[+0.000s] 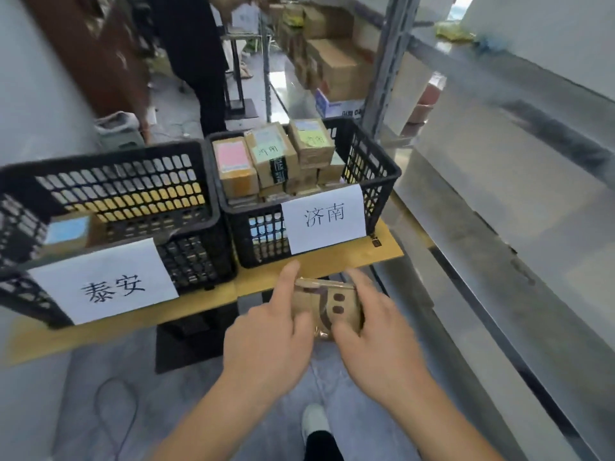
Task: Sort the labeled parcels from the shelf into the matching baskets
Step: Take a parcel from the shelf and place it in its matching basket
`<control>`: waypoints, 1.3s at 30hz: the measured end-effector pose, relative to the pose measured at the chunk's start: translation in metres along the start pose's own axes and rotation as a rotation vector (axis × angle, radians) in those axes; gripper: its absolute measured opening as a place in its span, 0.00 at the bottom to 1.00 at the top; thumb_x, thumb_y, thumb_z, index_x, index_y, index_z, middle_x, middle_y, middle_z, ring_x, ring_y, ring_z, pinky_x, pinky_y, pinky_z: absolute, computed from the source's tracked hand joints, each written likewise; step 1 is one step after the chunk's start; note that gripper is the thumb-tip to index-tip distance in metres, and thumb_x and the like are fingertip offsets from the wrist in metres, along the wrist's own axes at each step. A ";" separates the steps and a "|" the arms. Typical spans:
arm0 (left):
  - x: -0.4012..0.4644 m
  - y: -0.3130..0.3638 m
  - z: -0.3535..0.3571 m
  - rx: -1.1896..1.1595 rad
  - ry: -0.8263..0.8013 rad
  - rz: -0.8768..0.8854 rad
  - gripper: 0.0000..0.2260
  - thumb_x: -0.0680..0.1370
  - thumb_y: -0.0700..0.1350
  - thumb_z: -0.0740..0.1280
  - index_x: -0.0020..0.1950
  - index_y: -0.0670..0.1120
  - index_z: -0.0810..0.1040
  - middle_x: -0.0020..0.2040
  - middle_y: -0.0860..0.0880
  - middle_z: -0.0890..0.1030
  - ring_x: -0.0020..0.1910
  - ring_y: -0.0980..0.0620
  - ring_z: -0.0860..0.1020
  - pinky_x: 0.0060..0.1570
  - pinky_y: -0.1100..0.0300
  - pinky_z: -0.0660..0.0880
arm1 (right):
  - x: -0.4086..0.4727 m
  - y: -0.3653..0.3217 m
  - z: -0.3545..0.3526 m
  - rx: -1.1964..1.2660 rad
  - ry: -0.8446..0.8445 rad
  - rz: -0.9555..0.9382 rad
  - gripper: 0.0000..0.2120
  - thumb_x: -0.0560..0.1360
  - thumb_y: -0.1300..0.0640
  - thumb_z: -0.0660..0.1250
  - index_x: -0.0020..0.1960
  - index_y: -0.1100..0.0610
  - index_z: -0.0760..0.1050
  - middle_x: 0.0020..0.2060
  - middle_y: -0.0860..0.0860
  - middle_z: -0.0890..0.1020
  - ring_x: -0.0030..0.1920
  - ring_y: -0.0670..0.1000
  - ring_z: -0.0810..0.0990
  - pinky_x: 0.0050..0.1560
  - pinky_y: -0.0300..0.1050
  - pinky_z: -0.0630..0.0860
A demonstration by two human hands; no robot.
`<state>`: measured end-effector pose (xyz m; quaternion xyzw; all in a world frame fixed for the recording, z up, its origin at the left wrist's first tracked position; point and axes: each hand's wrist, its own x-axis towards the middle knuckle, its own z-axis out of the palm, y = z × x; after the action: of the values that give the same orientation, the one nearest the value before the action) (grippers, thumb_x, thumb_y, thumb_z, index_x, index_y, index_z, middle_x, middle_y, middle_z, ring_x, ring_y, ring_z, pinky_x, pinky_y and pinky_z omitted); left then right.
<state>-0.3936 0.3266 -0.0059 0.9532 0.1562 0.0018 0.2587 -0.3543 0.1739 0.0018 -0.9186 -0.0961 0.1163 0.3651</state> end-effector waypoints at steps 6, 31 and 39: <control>0.032 -0.005 -0.025 -0.079 0.238 -0.041 0.09 0.80 0.63 0.50 0.52 0.59 0.59 0.33 0.56 0.75 0.35 0.45 0.77 0.35 0.52 0.74 | 0.059 -0.024 0.013 0.108 -0.021 -0.153 0.21 0.75 0.26 0.49 0.54 0.41 0.66 0.52 0.46 0.75 0.52 0.40 0.72 0.50 0.51 0.75; 0.137 -0.237 -0.132 0.196 0.278 -0.393 0.30 0.77 0.68 0.34 0.79 0.65 0.35 0.82 0.47 0.38 0.80 0.47 0.33 0.79 0.45 0.41 | 0.227 -0.212 0.218 0.116 -0.378 -0.468 0.26 0.86 0.46 0.51 0.82 0.41 0.49 0.77 0.43 0.61 0.73 0.42 0.64 0.66 0.33 0.68; 0.175 -0.385 -0.178 0.275 0.198 -0.431 0.30 0.79 0.67 0.36 0.81 0.62 0.40 0.83 0.46 0.43 0.80 0.44 0.35 0.79 0.41 0.41 | 0.301 -0.277 0.328 0.152 -0.444 -0.243 0.26 0.86 0.52 0.56 0.82 0.43 0.54 0.77 0.49 0.65 0.69 0.46 0.69 0.70 0.43 0.72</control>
<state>-0.3562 0.7817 -0.0557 0.9193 0.3789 0.0188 0.1048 -0.1857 0.6637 -0.0808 -0.8223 -0.2744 0.2770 0.4145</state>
